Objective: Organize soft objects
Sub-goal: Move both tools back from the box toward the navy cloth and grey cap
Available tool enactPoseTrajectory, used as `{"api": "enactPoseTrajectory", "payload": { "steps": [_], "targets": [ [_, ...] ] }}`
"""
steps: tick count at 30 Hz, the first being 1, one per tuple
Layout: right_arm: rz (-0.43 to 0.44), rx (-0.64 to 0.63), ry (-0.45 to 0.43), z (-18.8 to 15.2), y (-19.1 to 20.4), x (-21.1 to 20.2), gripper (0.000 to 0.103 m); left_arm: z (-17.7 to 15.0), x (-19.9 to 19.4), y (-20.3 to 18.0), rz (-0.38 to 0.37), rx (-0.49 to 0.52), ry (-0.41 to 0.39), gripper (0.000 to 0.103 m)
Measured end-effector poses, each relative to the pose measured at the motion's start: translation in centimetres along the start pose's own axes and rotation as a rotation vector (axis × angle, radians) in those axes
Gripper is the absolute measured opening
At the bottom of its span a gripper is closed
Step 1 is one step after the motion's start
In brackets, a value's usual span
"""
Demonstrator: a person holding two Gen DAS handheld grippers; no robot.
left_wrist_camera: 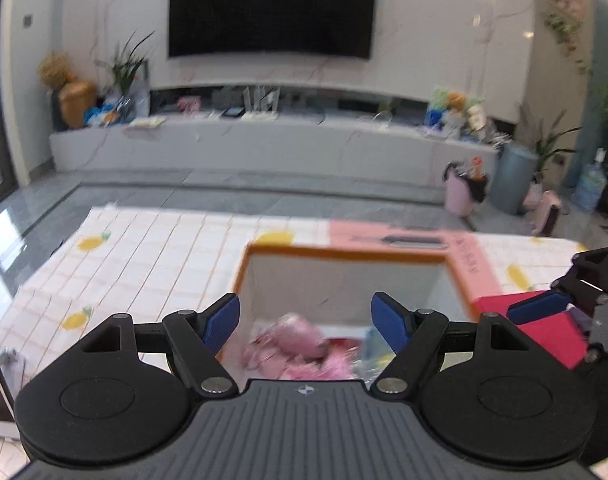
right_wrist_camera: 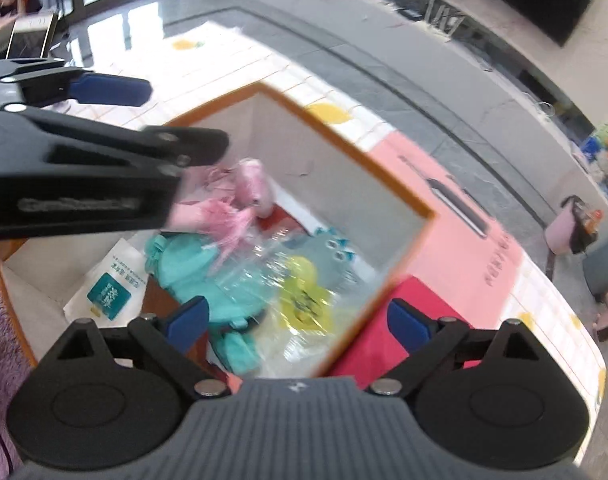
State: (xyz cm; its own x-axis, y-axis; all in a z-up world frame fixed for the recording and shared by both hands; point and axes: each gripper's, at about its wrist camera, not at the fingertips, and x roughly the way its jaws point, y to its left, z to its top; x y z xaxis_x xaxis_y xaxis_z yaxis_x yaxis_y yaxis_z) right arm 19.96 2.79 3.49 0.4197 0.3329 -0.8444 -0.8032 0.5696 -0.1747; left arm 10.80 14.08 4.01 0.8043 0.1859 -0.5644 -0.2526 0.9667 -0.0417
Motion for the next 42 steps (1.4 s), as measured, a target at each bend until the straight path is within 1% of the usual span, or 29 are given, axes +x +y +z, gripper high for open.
{"api": "enactPoseTrajectory", "payload": {
  "steps": [5, 8, 11, 13, 16, 19, 23, 25, 27, 28, 30, 32, 33, 35, 37, 40, 42],
  "targets": [
    [-0.07, 0.092, -0.038, -3.0, -2.9, -4.9, 0.095, 0.6, -3.1, -3.6, -0.038, 0.063, -0.065, 0.089],
    [-0.118, 0.166, -0.037, -5.6, -5.0, -7.4, 0.096, 0.3, -4.3, -6.3, -0.085, 0.109, -0.094, 0.089],
    [-0.178, 0.228, -0.028, -8.8, -6.4, -9.5, 0.096, -0.5, -5.1, -9.2, -0.094, 0.128, -0.111, 0.089],
    [-0.207, 0.265, -0.022, -11.1, -7.1, -10.5, 0.097, -1.3, -5.2, -11.1, -0.079, 0.134, -0.094, 0.089],
    [-0.225, 0.334, -0.017, -14.8, -8.1, -11.3, 0.097, -2.9, -5.0, -13.1, -0.108, 0.117, -0.061, 0.089],
    [-0.251, 0.424, -0.008, -18.3, -9.0, -11.4, 0.097, -4.7, -4.5, -15.0, -0.139, 0.118, -0.016, 0.089],
    [-0.302, 0.543, -0.006, -21.8, -10.2, -10.5, 0.097, -7.0, -3.9, -17.5, -0.192, 0.151, 0.03, 0.089],
    [-0.312, 0.607, -0.004, -23.3, -10.8, -9.3, 0.097, -8.2, -3.8, -18.8, -0.238, 0.174, 0.048, 0.089],
    [-0.317, 0.675, 0.007, -24.7, -11.6, -8.0, 0.097, -9.5, -3.8, -20.3, -0.32, 0.253, 0.073, 0.089],
    [-0.324, 0.698, 0.014, -25.4, -11.9, -7.3, 0.097, -10.2, -3.8, -21.0, -0.347, 0.282, 0.08, 0.089],
    [-0.345, 0.715, 0.031, -26.4, -12.3, -6.2, 0.097, -11.1, -3.6, -21.6, -0.373, 0.302, 0.073, 0.089],
    [-0.365, 0.721, 0.051, -27.1, -12.6, -5.6, 0.097, -11.8, -3.1, -22.1, -0.386, 0.307, 0.065, 0.089],
    [-0.358, 0.738, 0.054, -27.6, -13.0, -5.4, 0.097, -12.0, -2.7, -22.4, -0.383, 0.305, 0.068, 0.089],
    [-0.323, 0.806, 0.036, -28.6, -13.9, -5.5, 0.097, -12.3, -1.8, -22.9, -0.364, 0.298, 0.081, 0.088],
    [-0.302, 0.887, 0.017, -29.6, -14.9, -5.9, 0.097, -12.4, -1.0, -23.3, -0.346, 0.281, 0.077, 0.088],
    [-0.305, 1.023, 0.007, -31.0, -16.8, -5.8, 0.097, -12.6, 0.3, -24.2, -0.356, 0.27, 0.071, 0.088],
    [-0.315, 1.058, -0.007, -31.5, -18.0, -5.4, 0.097, -13.2, 0.8, -24.8, -0.372, 0.272, 0.078, 0.088]
  ]
}}
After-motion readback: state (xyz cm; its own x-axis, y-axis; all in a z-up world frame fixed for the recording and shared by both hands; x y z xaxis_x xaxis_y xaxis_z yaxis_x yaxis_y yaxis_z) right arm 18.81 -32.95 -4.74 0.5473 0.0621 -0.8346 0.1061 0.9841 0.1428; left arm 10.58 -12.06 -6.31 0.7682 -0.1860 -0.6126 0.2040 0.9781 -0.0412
